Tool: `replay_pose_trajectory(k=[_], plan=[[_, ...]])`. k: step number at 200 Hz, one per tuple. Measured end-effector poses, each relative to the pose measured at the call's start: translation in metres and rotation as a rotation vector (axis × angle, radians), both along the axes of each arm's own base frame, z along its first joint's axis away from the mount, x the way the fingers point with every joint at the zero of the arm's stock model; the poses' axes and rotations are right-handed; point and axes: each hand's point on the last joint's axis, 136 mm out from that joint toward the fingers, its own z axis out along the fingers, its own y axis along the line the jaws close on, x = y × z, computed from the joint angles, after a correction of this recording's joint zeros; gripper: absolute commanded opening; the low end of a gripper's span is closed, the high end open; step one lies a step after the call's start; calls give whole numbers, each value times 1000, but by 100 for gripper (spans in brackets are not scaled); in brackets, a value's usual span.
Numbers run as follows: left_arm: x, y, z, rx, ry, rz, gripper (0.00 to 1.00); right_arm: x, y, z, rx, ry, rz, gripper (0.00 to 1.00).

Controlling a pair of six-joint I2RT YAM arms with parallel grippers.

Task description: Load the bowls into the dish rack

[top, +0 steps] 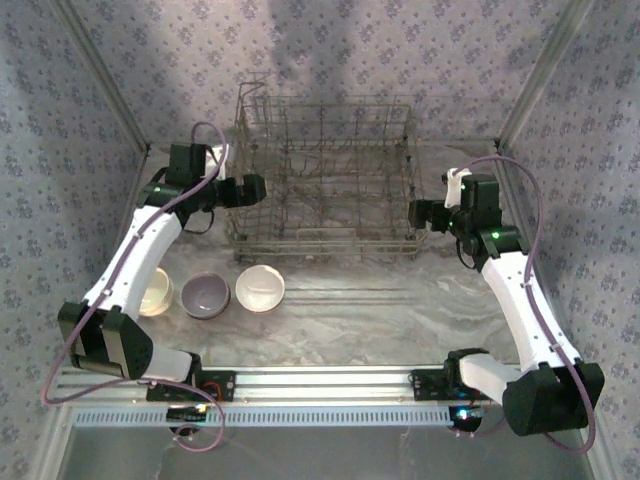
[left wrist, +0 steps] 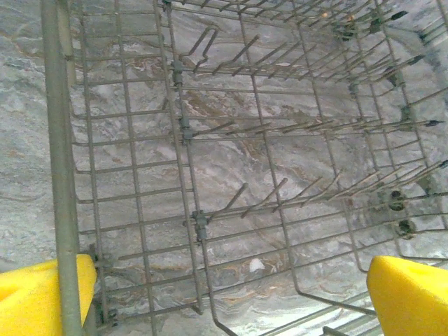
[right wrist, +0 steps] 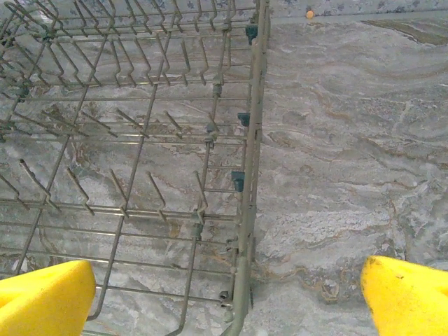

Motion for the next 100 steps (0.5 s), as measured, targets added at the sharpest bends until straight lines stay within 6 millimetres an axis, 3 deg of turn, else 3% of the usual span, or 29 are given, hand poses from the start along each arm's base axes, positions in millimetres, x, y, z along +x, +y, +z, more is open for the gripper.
replay_pose_trajectory(k=[30,100], plan=[[-8,-23,-1,56,24,-40,98,0,1,0,0,-1,2,99],[-42,-121,-8,97,64,-271,97,-14,-14,7,-23,-4,-53,99]])
